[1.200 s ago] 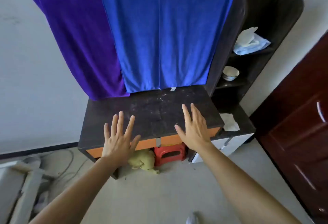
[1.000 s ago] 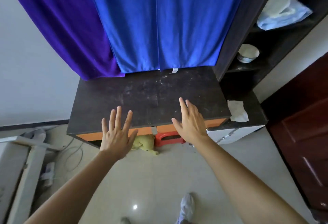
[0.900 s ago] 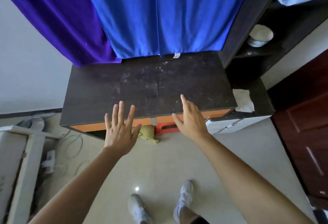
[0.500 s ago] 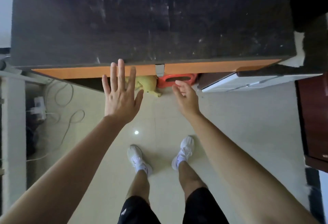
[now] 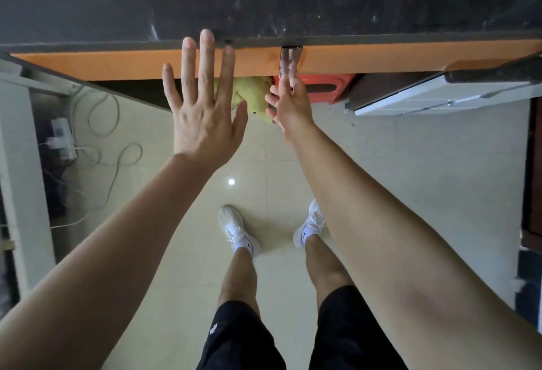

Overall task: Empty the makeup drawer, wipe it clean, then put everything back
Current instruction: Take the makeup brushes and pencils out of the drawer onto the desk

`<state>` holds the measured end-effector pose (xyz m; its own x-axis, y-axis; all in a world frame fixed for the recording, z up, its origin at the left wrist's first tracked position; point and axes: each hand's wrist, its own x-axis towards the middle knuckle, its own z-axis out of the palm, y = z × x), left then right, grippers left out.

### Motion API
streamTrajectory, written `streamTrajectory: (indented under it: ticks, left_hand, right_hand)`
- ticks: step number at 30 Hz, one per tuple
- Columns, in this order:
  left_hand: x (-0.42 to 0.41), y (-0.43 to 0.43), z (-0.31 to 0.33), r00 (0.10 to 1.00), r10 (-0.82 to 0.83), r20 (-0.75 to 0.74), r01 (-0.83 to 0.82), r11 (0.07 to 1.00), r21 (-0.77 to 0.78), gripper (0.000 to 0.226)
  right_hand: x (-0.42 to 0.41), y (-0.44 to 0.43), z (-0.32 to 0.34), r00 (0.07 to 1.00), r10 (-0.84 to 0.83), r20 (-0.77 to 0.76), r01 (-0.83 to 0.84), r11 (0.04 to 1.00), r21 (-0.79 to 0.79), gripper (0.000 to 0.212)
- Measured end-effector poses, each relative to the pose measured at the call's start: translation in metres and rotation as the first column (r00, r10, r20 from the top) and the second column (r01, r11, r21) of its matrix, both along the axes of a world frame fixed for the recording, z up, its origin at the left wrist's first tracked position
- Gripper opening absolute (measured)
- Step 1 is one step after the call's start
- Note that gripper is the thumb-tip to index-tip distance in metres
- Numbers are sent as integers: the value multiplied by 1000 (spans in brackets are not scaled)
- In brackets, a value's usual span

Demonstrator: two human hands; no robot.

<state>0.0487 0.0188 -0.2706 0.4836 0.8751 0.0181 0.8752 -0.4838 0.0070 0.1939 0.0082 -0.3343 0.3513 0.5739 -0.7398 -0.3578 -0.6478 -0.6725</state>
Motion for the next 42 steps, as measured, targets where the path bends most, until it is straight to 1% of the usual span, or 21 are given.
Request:
streamTrajectory:
  ticks: [4, 8, 9, 14, 15, 16, 18, 19, 20, 21, 23, 25, 26, 28, 29, 30, 31, 32, 35, 39, 42]
  left_hand:
    - [-2, -1, 0, 1000, -3, 19, 3, 1000, -7, 68]
    - [-7, -5, 1, 1000, -14, 21, 15, 999, -42, 67]
    - [-9, -12, 1, 1000, -16, 21, 17, 998, -56, 68]
    - [-29, -72, 2, 1000, -1, 25, 4, 991, -137, 72]
    - [-33, -82, 3, 1000, 0, 24, 4, 988, -154, 71]
    - [-36, -91, 4, 1000, 0, 18, 4, 986, -169, 71]
    - [-43, -106, 7, 1000, -6, 0, 6, 980, -198, 71]
    - [-46, -113, 8, 1000, -10, -8, 8, 978, -210, 71]
    - [-48, -120, 9, 1000, -14, -13, 11, 975, -221, 71]
    - [-50, -124, 10, 1000, -17, -19, 12, 973, -230, 71]
    - [-52, -130, 12, 1000, -16, -25, 9, 969, -246, 71]
    - [-53, -133, 14, 999, -15, -30, 7, 965, -261, 71]
    - [-53, -133, 14, 999, -16, -33, 7, 963, -268, 71]
    - [-53, -134, 15, 999, -14, -37, 3, 959, -282, 71]
    - [-53, -135, 15, 999, -10, -39, -1, 959, -284, 71]
    - [-53, -136, 15, 999, -5, -40, -7, 959, -283, 71]
    - [-52, -138, 15, 999, 1, -42, -13, 959, -284, 71]
    - [-52, -140, 16, 999, 5, -45, -18, 957, -290, 71]
    - [-56, -150, 17, 999, 10, -52, -26, 951, -307, 71]
    - [-63, -171, 17, 997, 1, -75, -25, 946, -324, 73]
    - [-69, -185, 19, 995, -12, -100, -24, 935, -353, 73]
  right_hand:
    - [-1, -10, 3, 1000, 17, 20, -17, 1000, 8, 43]
    - [-7, -50, 4, 994, 95, 63, -94, 995, -12, 24]
    - [-11, -63, 4, 992, 104, 71, -103, 994, -23, 23]
    - [-32, -122, 13, 991, 117, 60, -111, 988, -106, 36]
    - [-36, -134, 15, 988, 136, 75, -126, 984, -127, 42]
    - [-38, -146, 19, 983, 144, 114, -128, 982, -142, 49]
    - [-43, -168, 31, 970, 70, 234, -31, 986, -166, 67]
    - [-43, -179, 39, 945, 4, 327, 46, 988, -145, 76]
    - [-42, -189, 49, 893, -55, 448, 110, 989, -98, 83]
    - [-39, -197, 59, 809, -91, 580, 142, 989, -43, 87]
    - [-28, -206, 78, 605, -110, 789, 113, 992, 52, 86]
    - [-13, -203, 88, 413, -49, 909, -9, 998, 58, 79]
    - [-5, -200, 89, 325, 29, 945, -99, 995, 4, 74]
    - [4, -194, 82, 183, 256, 949, -279, 939, -200, 64]
    - [5, -194, 78, 133, 352, 927, -334, 896, -292, 61]
    - [5, -195, 73, 97, 412, 906, -357, 864, -355, 59]
    - [4, -197, 70, 80, 440, 894, -360, 849, -386, 57]
    - [3, -200, 70, 83, 448, 890, -353, 848, -394, 56]
    - [1, -211, 71, 113, 461, 880, -360, 845, -396, 57]
    - [-7, -232, 71, 118, 467, 876, -358, 843, -401, 58]
    - [-11, -245, 73, 142, 518, 843, -381, 815, -436, 60]
